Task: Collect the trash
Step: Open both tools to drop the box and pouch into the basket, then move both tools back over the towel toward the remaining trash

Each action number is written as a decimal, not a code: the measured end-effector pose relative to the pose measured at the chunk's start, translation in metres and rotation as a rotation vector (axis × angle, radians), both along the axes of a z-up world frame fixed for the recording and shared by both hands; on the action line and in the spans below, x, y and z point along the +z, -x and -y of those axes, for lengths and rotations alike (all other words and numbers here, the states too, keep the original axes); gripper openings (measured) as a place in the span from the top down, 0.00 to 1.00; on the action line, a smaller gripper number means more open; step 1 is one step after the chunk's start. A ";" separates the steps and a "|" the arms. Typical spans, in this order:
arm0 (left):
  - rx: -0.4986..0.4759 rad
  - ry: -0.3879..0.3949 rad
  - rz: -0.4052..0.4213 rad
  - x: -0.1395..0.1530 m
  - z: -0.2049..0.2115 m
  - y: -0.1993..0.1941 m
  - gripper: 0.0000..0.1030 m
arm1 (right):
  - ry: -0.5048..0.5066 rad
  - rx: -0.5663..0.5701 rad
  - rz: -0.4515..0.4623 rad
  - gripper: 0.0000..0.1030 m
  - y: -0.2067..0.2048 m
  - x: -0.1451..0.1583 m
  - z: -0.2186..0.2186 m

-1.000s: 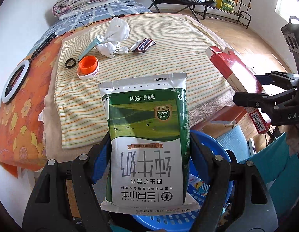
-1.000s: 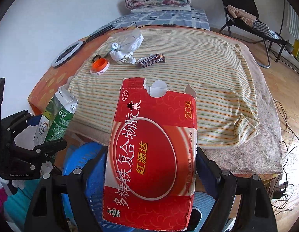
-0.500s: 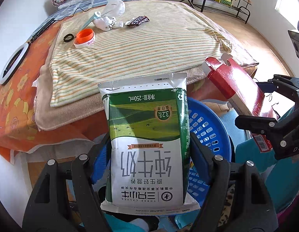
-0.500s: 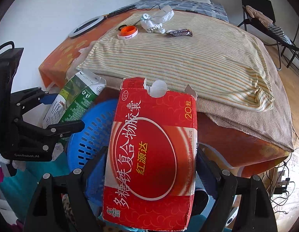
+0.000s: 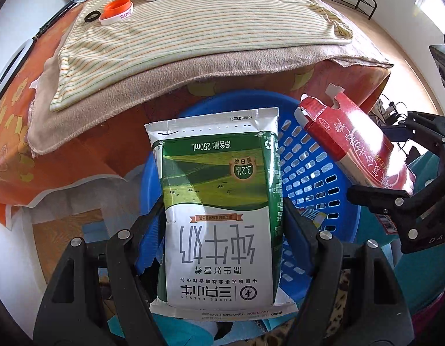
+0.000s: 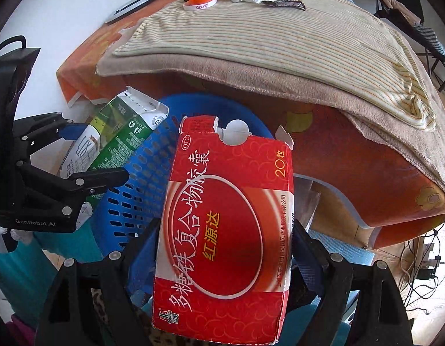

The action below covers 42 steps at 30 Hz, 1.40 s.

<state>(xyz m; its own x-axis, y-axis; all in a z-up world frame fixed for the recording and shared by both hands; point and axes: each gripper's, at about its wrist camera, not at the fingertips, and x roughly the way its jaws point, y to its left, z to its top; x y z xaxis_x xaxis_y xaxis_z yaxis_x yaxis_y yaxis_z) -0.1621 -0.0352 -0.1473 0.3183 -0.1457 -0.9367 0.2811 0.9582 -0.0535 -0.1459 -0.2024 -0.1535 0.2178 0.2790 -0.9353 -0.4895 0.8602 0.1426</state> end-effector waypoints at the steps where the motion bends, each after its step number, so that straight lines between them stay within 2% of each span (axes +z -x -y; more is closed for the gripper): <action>1: -0.004 -0.001 -0.005 -0.002 0.001 0.000 0.25 | 0.002 0.000 -0.002 0.16 -0.001 -0.002 0.000; 15: 0.000 -0.012 -0.047 -0.019 0.005 -0.009 0.24 | 0.036 0.024 -0.029 0.14 -0.006 -0.018 -0.010; 17: -0.001 -0.021 -0.054 -0.022 0.007 -0.010 0.24 | 0.035 0.019 -0.032 0.11 -0.008 -0.018 -0.010; 22: 0.010 -0.028 -0.068 -0.027 0.007 -0.013 0.24 | 0.029 0.002 -0.034 0.11 -0.010 -0.017 -0.005; 28: 0.019 -0.003 -0.088 -0.032 0.002 -0.017 0.23 | -0.001 -0.039 -0.045 0.11 -0.014 -0.015 0.005; 42: 0.011 -0.001 -0.073 -0.023 -0.001 -0.012 0.23 | -0.031 -0.067 -0.040 0.11 -0.019 -0.009 0.010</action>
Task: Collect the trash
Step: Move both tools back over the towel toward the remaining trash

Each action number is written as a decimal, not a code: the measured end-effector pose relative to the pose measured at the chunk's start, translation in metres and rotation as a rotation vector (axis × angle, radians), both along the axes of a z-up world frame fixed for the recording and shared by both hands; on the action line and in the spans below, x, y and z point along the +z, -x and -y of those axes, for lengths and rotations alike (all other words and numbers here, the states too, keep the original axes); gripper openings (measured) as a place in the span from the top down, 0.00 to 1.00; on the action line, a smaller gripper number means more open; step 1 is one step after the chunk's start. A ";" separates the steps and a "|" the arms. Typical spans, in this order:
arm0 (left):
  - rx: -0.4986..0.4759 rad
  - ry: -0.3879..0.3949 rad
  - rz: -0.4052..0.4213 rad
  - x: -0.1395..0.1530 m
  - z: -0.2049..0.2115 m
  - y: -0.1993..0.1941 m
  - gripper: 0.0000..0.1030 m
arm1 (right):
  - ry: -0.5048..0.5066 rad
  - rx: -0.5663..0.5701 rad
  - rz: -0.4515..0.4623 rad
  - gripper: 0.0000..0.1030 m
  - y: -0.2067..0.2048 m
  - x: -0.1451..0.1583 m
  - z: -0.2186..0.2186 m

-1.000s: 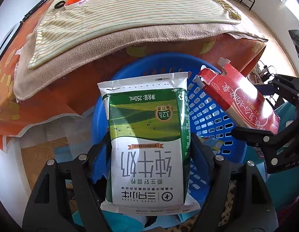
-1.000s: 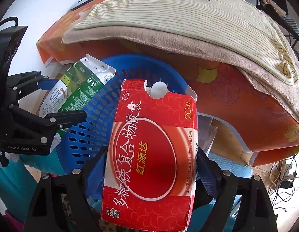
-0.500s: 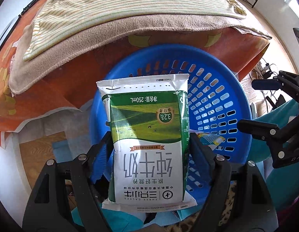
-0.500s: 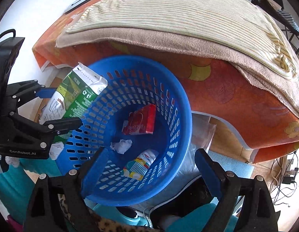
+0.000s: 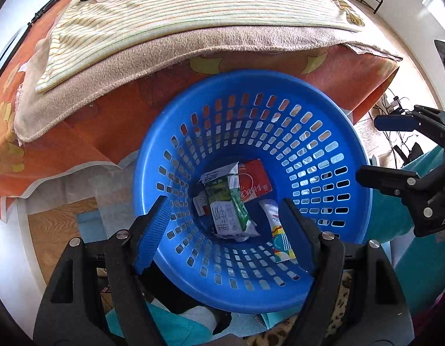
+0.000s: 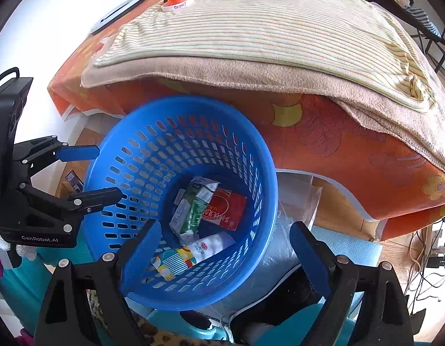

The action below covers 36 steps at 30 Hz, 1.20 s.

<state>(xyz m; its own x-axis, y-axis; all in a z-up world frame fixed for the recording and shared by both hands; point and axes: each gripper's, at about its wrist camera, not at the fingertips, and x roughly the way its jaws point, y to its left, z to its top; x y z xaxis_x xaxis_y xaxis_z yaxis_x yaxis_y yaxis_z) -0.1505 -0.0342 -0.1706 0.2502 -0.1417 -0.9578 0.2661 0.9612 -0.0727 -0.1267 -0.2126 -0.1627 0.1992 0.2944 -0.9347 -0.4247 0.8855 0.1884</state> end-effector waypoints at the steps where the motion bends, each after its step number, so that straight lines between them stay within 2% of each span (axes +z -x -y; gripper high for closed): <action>1: -0.001 0.002 0.001 0.002 0.000 0.000 0.23 | -0.003 -0.002 0.001 0.11 0.000 0.001 0.000; 6: 0.011 0.020 0.026 0.016 0.000 -0.004 0.23 | -0.013 -0.010 0.008 0.11 -0.004 0.006 0.001; 16: 0.095 0.082 0.116 0.065 -0.021 -0.032 0.23 | -0.046 -0.022 0.056 0.11 -0.017 0.029 0.001; 28: 0.096 0.024 0.232 0.105 -0.031 -0.083 0.23 | -0.093 -0.049 0.149 0.11 -0.061 0.070 0.004; 36: 0.141 0.024 0.253 0.116 -0.056 -0.134 0.23 | -0.103 -0.079 0.228 0.11 -0.115 0.096 0.003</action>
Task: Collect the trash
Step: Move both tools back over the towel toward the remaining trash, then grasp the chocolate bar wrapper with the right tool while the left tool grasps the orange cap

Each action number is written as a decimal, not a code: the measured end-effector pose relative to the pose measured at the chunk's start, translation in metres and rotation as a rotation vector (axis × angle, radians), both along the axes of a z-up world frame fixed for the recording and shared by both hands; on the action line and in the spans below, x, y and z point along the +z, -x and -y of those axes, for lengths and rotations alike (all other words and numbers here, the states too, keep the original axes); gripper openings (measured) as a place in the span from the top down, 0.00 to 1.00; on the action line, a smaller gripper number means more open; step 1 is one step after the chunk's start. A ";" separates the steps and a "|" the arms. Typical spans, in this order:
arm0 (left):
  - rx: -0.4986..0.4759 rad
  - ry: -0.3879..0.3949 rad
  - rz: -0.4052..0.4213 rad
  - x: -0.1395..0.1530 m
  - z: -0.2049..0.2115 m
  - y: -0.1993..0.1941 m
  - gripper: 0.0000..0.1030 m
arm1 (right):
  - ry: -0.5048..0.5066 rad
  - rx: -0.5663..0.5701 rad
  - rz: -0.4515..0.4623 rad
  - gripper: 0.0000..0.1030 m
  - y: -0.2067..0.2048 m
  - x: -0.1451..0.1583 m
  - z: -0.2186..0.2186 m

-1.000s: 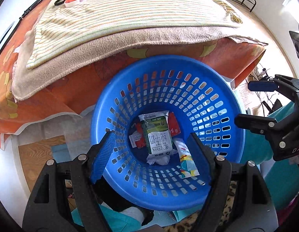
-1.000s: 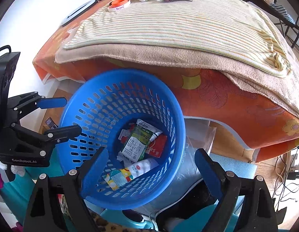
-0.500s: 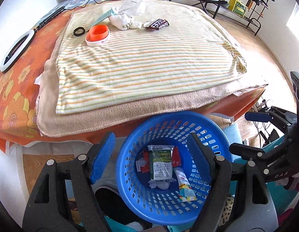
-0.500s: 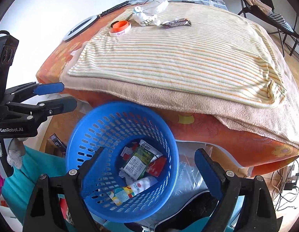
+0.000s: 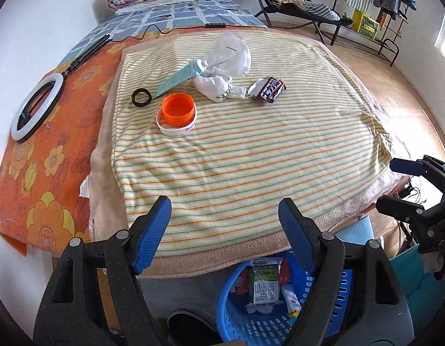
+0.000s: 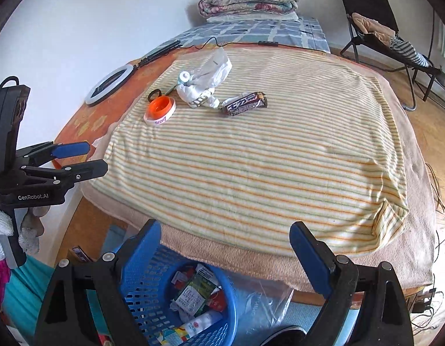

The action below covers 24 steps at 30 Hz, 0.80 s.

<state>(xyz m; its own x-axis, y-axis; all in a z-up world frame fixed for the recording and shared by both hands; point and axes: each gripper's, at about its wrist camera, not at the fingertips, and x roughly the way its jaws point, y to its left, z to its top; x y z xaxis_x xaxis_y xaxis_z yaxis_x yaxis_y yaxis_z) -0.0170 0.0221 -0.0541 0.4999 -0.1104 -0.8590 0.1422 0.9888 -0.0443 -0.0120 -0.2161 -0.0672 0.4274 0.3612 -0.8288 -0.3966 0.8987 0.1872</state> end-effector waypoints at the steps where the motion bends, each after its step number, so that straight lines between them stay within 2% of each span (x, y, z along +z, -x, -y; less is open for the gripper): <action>1: 0.007 0.004 0.004 0.001 -0.003 -0.006 0.23 | -0.002 -0.006 0.003 0.11 -0.009 0.002 -0.001; 5: 0.025 -0.011 0.031 0.004 -0.014 -0.033 0.23 | -0.032 -0.048 0.004 0.11 -0.049 0.006 0.001; 10: 0.052 0.000 0.027 -0.002 -0.026 -0.065 0.23 | -0.096 -0.096 -0.021 0.12 -0.093 0.000 0.002; 12: 0.055 -0.005 0.023 -0.007 -0.029 -0.076 0.24 | -0.122 -0.110 -0.044 0.15 -0.110 -0.007 0.002; 14: 0.059 -0.020 0.014 -0.013 -0.032 -0.087 0.30 | -0.143 -0.126 -0.077 0.18 -0.125 -0.015 0.001; 24: 0.076 0.014 -0.030 -0.038 -0.038 -0.127 0.31 | -0.229 -0.162 -0.188 0.34 -0.180 -0.048 -0.008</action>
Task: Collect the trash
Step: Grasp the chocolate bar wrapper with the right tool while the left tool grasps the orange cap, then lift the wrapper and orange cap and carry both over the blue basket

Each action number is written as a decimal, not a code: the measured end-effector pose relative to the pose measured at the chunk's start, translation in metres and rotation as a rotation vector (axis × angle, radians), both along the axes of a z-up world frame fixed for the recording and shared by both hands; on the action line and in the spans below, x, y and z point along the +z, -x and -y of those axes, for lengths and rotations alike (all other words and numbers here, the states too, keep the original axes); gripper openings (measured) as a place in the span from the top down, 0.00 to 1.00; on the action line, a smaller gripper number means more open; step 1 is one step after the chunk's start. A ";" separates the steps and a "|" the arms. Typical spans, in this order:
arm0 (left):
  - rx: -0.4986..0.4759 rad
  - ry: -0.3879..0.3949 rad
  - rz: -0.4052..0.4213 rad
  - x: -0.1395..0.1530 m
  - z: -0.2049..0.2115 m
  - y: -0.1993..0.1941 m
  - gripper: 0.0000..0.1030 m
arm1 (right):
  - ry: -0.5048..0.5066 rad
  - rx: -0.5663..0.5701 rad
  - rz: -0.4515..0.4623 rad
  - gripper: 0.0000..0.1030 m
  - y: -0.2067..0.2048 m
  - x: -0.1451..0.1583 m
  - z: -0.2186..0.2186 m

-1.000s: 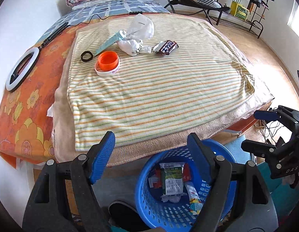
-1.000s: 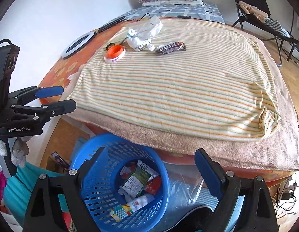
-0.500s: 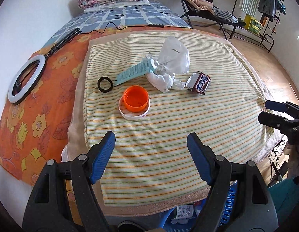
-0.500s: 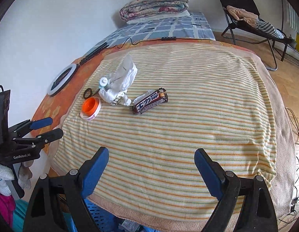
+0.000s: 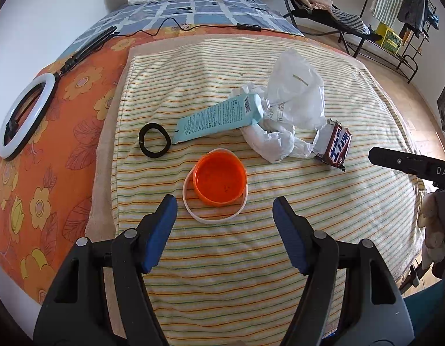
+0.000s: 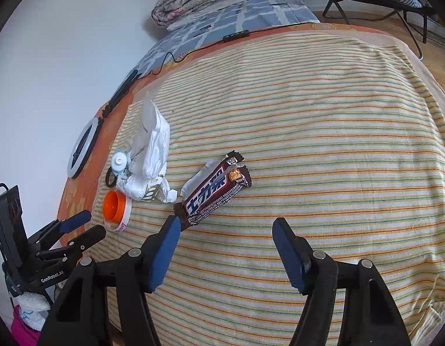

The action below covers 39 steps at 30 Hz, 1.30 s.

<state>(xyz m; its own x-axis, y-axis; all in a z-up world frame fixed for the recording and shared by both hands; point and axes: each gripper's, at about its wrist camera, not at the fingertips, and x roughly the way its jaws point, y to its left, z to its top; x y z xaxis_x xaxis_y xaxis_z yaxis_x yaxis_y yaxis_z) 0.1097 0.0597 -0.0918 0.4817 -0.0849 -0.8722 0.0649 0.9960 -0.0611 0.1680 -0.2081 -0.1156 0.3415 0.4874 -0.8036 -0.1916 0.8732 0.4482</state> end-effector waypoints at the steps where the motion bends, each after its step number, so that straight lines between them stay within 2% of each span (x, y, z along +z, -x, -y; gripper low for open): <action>1: -0.001 -0.001 -0.002 -0.001 0.001 -0.003 0.31 | -0.013 -0.003 -0.011 0.35 -0.003 -0.003 0.000; 4: 0.000 -0.015 -0.006 -0.004 0.002 -0.010 0.32 | -0.052 -0.020 -0.045 0.39 -0.013 -0.011 -0.001; 8: 0.006 -0.013 -0.019 -0.009 0.003 -0.016 0.39 | -0.088 -0.036 -0.072 0.44 -0.021 -0.019 -0.004; 13: 0.003 -0.023 -0.016 -0.011 0.005 -0.022 0.40 | -0.087 -0.063 -0.059 0.47 -0.030 -0.022 -0.011; 16: -0.001 -0.032 -0.025 -0.015 0.006 -0.024 0.50 | -0.042 -0.054 -0.038 0.52 -0.033 -0.021 -0.021; 17: -0.001 -0.034 -0.027 -0.016 0.006 -0.025 0.50 | -0.023 -0.048 -0.029 0.54 -0.033 -0.020 -0.024; 22: -0.003 -0.040 -0.021 -0.018 0.006 -0.026 0.54 | 0.074 -0.011 0.021 0.64 -0.030 -0.017 -0.038; 24: -0.004 -0.043 -0.017 -0.018 0.007 -0.026 0.54 | 0.100 -0.001 0.037 0.77 -0.029 -0.016 -0.040; 28: -0.002 -0.046 -0.008 -0.018 0.007 -0.025 0.54 | 0.113 0.015 0.065 0.88 -0.026 -0.012 -0.043; 29: 0.002 -0.042 -0.006 -0.017 0.006 -0.024 0.54 | 0.118 0.019 0.072 0.93 -0.025 -0.011 -0.043; 39: 0.027 -0.006 0.029 -0.004 -0.004 -0.019 0.54 | 0.112 0.014 0.149 0.97 -0.018 0.014 -0.037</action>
